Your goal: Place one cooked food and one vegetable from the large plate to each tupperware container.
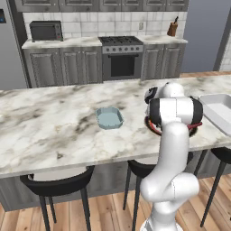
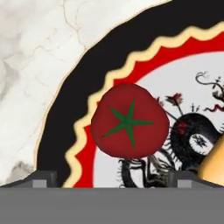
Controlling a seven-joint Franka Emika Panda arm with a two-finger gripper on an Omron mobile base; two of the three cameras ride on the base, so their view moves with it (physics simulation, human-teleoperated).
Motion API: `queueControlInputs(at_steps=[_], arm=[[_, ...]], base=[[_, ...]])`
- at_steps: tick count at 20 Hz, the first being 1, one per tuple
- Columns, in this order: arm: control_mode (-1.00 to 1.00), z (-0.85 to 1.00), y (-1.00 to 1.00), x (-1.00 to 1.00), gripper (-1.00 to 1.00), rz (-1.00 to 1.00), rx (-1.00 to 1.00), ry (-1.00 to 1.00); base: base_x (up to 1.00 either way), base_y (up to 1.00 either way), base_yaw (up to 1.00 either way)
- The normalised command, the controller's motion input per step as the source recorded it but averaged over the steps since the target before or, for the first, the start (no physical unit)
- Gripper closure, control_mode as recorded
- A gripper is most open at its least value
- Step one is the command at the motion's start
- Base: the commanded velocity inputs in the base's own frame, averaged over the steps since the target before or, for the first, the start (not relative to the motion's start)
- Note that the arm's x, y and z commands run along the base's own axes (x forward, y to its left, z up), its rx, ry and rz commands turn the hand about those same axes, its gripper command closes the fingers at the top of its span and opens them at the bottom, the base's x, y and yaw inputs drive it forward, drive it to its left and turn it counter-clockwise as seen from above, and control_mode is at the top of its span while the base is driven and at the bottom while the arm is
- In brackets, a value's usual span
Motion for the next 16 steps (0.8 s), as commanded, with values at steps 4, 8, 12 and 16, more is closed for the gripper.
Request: queueControlInputs(at_steps=[4, 8, 12, 16], arm=[[-1.0, -0.2, 0.0, 0.4, -1.0, 0.0, 0.0, 0.0], [-1.0, -0.19, -0.02, 0.44, -1.0, 0.0, 0.0, 0.01], [-1.0, -0.3, -0.24, 0.23, -1.0, 0.0, 0.01, 0.02], [-1.0, -0.33, -0.09, -0.02, 1.0, 0.0, 0.01, 0.05]], base=[[0.0, 0.0, 0.0], [0.0, 0.0, 0.0], [0.0, 0.0, 0.0], [0.0, 0.0, 0.0]])
